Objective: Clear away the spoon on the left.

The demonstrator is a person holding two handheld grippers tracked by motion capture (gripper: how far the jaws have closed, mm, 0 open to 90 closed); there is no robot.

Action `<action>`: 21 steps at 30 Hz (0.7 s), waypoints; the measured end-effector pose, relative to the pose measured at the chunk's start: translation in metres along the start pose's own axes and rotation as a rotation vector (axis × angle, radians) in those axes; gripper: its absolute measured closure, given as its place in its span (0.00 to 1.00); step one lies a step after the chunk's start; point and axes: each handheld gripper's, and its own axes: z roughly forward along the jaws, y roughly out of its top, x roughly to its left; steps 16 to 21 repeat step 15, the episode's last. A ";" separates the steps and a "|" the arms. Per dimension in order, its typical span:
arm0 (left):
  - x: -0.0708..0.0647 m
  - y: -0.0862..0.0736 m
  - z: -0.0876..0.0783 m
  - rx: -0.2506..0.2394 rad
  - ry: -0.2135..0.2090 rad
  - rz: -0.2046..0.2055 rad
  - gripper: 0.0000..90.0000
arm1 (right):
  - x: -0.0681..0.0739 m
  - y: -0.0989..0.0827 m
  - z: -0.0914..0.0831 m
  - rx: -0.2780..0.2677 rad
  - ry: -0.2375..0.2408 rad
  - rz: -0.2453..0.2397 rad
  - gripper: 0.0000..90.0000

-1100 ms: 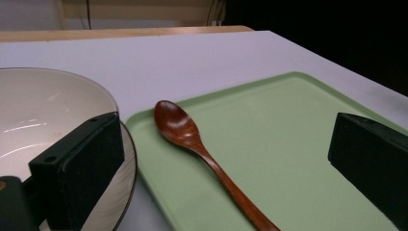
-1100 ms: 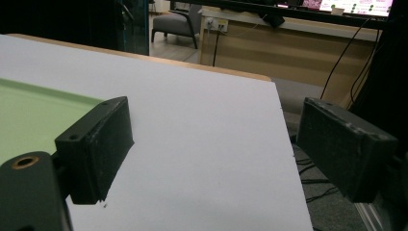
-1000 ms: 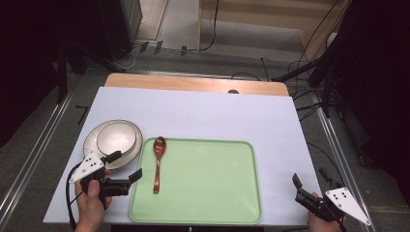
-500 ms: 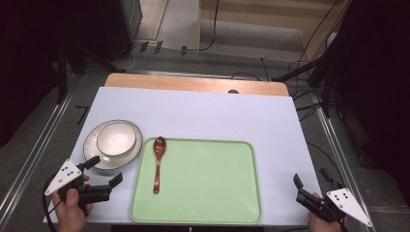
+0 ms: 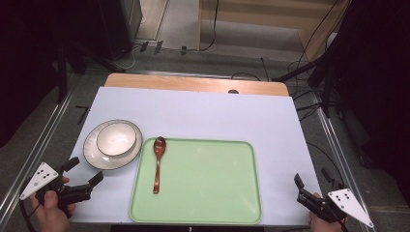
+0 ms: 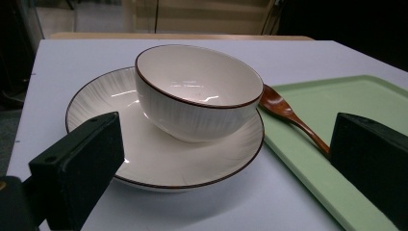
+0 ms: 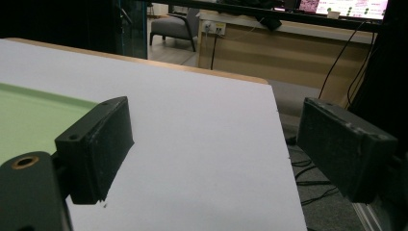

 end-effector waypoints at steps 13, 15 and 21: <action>0.012 -0.002 -0.004 0.011 0.054 -0.038 0.00 | 0.000 0.000 0.001 0.003 0.003 0.000 0.15; 0.010 -0.001 -0.003 0.012 0.049 -0.037 0.00 | 0.000 0.000 0.001 0.003 0.003 0.001 0.15; 0.010 -0.001 -0.003 0.012 0.049 -0.037 0.00 | 0.000 0.000 0.001 0.003 0.003 0.001 0.15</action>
